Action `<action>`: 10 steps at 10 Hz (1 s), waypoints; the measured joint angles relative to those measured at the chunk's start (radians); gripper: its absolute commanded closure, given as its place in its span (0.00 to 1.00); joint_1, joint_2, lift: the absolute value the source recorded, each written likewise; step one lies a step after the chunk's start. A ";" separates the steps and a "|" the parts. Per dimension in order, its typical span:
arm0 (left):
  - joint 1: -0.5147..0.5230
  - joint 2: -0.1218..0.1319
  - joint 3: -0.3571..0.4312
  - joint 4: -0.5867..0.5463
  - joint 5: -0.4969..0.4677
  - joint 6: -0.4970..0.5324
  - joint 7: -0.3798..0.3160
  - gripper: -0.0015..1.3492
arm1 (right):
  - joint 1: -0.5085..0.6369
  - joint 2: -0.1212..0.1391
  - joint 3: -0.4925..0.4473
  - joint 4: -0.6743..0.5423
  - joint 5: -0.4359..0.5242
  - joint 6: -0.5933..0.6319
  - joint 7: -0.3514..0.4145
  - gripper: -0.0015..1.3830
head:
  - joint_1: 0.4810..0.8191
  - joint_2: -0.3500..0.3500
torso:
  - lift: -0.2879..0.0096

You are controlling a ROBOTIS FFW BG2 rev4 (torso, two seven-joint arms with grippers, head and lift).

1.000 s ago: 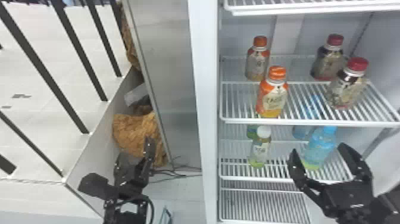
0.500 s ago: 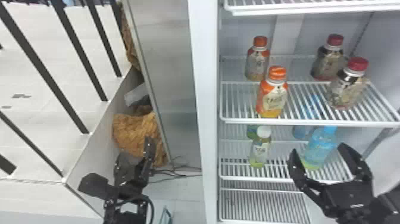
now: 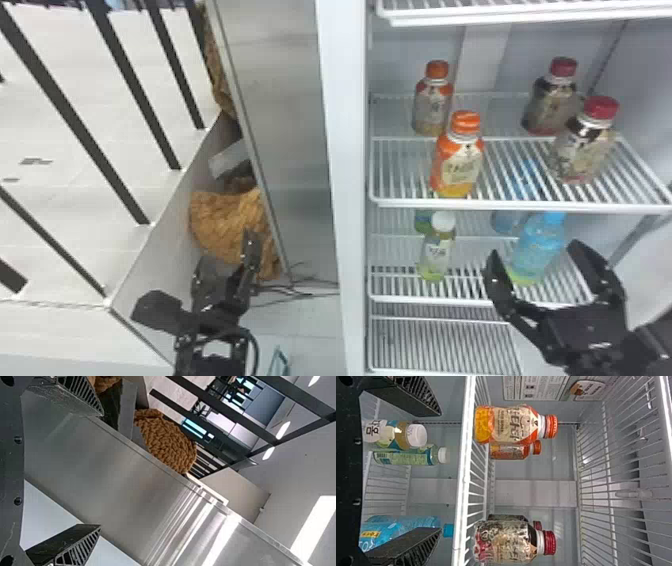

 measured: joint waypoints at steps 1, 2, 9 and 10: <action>0.000 0.000 0.000 0.000 0.000 0.000 0.000 0.00 | 0.000 0.000 0.000 0.000 0.000 0.000 0.000 0.00 | 0.63 0.63 | 0.83; 0.000 0.000 0.000 0.000 0.000 0.000 0.000 0.00 | 0.000 0.000 0.000 0.000 0.000 0.000 0.000 0.00 | 0.63 0.63 | 0.83; 0.000 0.000 0.000 0.000 0.000 0.000 0.000 0.00 | 0.000 0.000 0.000 0.000 0.000 0.000 0.000 0.00 | 0.63 0.63 | 0.83; 0.000 0.000 0.000 0.000 0.000 0.000 0.000 0.00 | 0.000 0.000 0.000 0.000 0.000 0.000 0.000 0.00 | 0.63 0.63 | 0.83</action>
